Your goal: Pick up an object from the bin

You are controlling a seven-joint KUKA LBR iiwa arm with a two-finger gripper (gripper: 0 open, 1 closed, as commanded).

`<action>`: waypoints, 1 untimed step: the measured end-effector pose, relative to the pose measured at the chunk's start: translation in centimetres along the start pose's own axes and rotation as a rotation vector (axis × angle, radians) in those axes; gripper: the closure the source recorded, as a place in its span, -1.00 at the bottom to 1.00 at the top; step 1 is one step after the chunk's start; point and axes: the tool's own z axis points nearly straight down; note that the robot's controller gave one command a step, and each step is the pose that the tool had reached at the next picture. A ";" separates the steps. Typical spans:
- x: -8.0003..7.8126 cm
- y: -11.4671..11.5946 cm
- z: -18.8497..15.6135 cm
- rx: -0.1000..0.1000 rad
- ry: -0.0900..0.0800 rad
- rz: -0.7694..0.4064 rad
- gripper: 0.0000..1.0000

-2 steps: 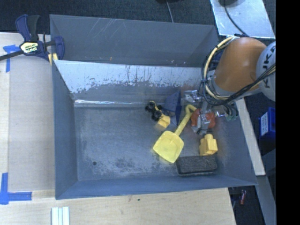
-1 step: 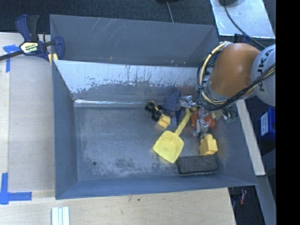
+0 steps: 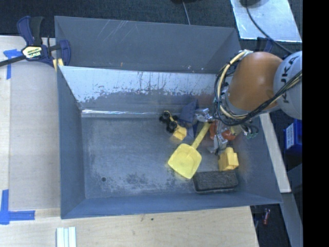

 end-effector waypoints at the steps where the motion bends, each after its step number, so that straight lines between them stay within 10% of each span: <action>1: 3.7 -1.4 -0.7 -0.001 -0.003 -0.016 -1.00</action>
Offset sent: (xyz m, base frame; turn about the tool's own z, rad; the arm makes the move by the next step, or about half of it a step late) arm -0.0415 0.0421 -0.0072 0.1838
